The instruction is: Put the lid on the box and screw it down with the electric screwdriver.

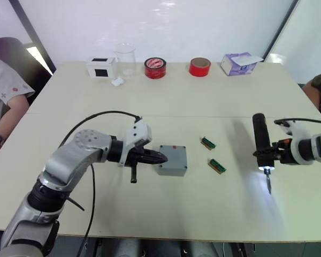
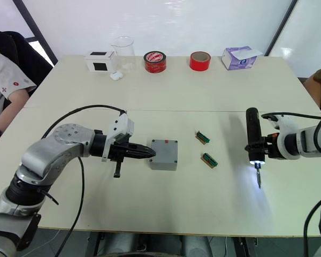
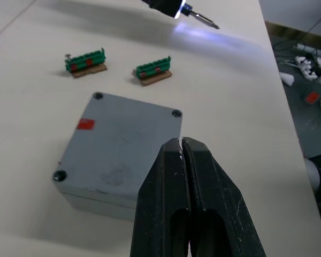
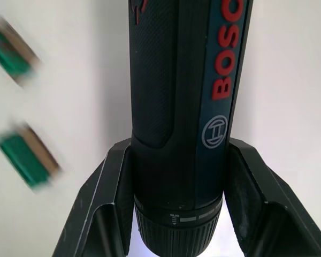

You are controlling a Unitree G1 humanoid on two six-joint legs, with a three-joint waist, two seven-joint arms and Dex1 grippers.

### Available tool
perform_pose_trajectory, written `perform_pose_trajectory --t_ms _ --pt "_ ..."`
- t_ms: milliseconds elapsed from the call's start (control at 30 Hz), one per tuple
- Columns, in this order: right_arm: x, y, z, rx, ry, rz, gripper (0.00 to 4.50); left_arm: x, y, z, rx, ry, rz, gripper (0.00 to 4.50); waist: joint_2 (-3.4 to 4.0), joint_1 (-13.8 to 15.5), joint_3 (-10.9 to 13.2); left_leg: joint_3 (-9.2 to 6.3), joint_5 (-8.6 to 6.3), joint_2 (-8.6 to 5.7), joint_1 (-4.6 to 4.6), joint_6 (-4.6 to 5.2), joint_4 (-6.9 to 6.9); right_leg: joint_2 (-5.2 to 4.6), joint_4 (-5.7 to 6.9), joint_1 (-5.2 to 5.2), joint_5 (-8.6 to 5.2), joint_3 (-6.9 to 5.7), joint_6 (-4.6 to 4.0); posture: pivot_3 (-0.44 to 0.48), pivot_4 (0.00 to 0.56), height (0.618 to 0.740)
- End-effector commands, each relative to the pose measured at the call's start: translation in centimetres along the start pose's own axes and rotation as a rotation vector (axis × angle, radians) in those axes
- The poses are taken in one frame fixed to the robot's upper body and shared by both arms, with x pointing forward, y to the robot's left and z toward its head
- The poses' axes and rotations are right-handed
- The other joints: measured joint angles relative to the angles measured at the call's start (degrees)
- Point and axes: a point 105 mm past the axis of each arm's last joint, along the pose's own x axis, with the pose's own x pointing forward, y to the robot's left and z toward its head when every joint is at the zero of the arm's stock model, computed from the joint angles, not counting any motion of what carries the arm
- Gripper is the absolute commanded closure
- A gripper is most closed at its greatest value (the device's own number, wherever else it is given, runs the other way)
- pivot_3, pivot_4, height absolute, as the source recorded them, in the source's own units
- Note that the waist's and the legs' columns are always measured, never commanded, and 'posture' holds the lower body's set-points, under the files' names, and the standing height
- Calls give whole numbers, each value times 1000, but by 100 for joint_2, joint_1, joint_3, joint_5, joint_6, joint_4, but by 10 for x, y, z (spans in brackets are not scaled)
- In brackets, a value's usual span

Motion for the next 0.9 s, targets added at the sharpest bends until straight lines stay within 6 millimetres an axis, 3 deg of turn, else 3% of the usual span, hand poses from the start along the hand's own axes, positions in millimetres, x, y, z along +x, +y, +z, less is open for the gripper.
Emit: perform_pose_trajectory --t_ms 33,333,400,433,500,600,700,800,900 --pt "-13 1 8 -6 -18 23 2750 6 -7 8 36 -34 -4 4500 0 -2 0 1 0 0 0 0 0 0 0 0 0 1 0 0 150 740" --pt "-1 -1 2 50 55 39 2750 12 4 18 4 -142 84 4500 0 11 0 0 0 0 2 -1 1 2 3 0 0 1 0 0 150 740" --pt "1 -1 0 37 74 22 1741 11 17 17 51 -129 205 4500 0 5 0 0 0 0 2 -1 1 1 3 0 0 1 0 0 150 740" --pt "3 -2 -1 33 80 10 1621 11 20 15 64 -110 230 4500 0 4 0 0 0 0 2 -1 1 1 3 0 0 1 1 0 150 740" --pt "4 -4 0 34 82 -7 946 9 23 14 79 -104 255 4500 0 4 0 -1 1 -1 3 -1 1 2 4 0 0 1 1 0 150 740" --pt "2 -7 8 32 45 -44 59 -5 38 25 95 -195 352 4500 0 2 0 1 1 -1 4 -1 1 2 5 1 0 1 1 0 150 740" --pt "-2 4 26 8 -58 19 59 -30 83 40 -63 -316 540 4500 0 14 0 0 1 -1 4 -2 2 2 6 1 1 0 1 0 150 740" --pt "-11 17 35 -88 -138 100 59 -46 86 56 -76 -423 516 4500 -5 10 3 -3 6 -2 0 -10 8 3 7 2 8 -7 12 0 150 740" --pt "-28 30 40 -164 -203 188 59 -49 82 45 -91 -357 502 4500 -3 -2 2 -6 3 -1 2 -6 0 3 1 3 6 -6 13 0 150 740"
